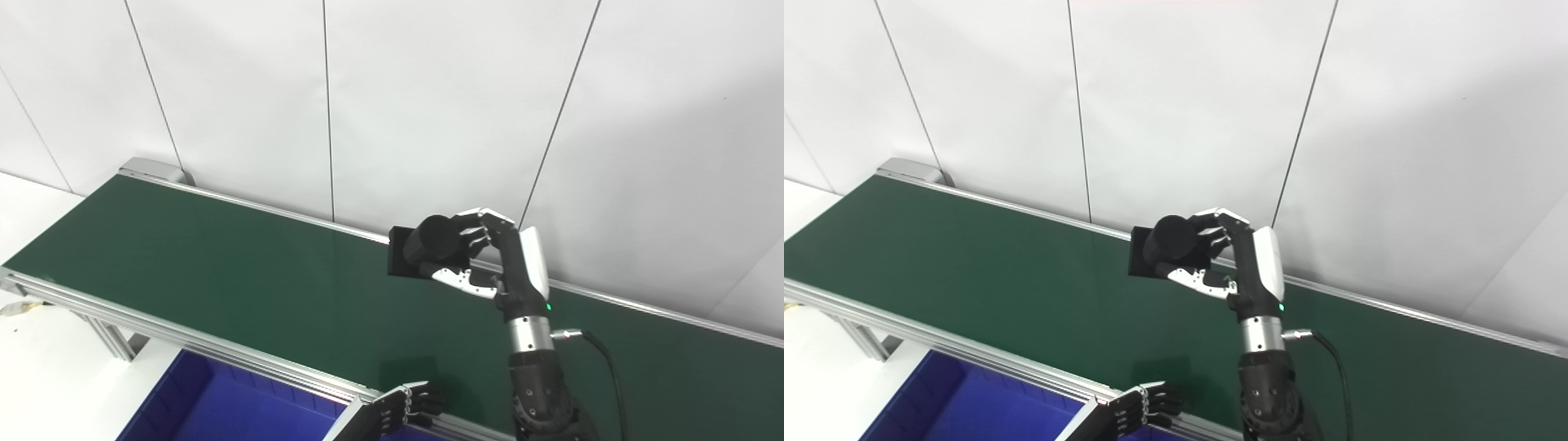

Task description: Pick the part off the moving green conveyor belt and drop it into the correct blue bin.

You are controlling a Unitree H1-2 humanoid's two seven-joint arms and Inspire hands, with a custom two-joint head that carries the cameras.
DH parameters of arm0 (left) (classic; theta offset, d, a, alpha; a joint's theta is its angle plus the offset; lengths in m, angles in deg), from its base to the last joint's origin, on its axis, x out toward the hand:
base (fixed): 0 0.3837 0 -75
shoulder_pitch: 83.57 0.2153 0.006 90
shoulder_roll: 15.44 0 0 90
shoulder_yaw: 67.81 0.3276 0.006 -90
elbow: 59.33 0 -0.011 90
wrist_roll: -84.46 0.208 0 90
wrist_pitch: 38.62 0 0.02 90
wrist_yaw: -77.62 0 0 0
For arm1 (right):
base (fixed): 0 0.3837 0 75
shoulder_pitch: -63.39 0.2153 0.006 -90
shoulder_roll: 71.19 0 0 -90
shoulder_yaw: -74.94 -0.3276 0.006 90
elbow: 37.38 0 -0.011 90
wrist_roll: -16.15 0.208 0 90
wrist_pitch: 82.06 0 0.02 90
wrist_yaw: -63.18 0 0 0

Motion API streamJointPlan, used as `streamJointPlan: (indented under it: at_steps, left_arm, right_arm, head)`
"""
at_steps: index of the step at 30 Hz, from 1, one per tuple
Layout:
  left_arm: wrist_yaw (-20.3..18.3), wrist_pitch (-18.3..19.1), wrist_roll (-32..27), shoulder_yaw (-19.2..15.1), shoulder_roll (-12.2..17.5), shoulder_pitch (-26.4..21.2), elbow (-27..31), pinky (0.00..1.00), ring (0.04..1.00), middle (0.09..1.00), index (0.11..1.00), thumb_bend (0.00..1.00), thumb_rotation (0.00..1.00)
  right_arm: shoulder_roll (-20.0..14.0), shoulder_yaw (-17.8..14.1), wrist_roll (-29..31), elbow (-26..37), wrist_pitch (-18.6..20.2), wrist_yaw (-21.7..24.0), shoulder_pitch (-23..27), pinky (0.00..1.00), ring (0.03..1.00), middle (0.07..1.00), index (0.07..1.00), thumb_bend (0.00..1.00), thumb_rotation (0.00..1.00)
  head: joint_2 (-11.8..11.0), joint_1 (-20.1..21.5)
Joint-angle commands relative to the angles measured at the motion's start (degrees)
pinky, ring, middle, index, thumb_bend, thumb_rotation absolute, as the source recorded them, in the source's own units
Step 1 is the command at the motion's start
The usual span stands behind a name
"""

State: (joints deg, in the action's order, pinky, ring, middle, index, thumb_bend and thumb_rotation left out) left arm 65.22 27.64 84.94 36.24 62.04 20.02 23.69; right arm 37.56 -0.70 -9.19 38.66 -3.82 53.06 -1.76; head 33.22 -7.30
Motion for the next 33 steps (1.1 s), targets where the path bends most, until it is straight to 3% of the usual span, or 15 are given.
streamJointPlan:
  at_steps: [1, 10, 16, 33]
  left_arm:
    - [-0.64, -2.40, -1.11, -0.19, 0.48, -0.62, 0.89, 0.75, 0.794, 0.810, 0.821, 0.86, 0.41]
    - [-1.22, -2.74, -2.60, -0.61, 2.05, -0.63, 0.98, 0.75, 0.801, 0.816, 0.827, 0.84, 0.42]
    - [-2.39, -2.58, -4.64, -1.17, 3.07, -0.41, 1.53, 0.76, 0.803, 0.815, 0.826, 0.83, 0.41]
    - [-6.74, -1.48, -11.58, -4.49, 8.07, -0.42, 3.91, 0.79, 0.816, 0.827, 0.842, 0.84, 0.44]
  right_arm:
    - [0.34, -0.73, 0.79, 4.73, 1.38, 0.76, 0.77, 0.36, 0.456, 0.524, 0.480, 0.50, 0.00]
    - [-1.24, -4.05, 2.80, 20.44, 7.84, 4.50, -5.72, 0.32, 0.462, 0.547, 0.491, 0.50, 0.00]
    - [-2.66, -6.44, 3.18, 28.70, 10.17, 5.51, -9.95, 0.33, 0.465, 0.535, 0.493, 0.50, 0.00]
    - [-3.30, -12.02, 5.93, 46.13, 17.01, 7.66, -23.11, 0.35, 0.468, 0.514, 0.487, 0.50, 0.00]
  head:
    - [0.06, 0.15]
    - [1.25, 3.99]
    - [2.48, 7.09]
    - [10.96, 22.92]
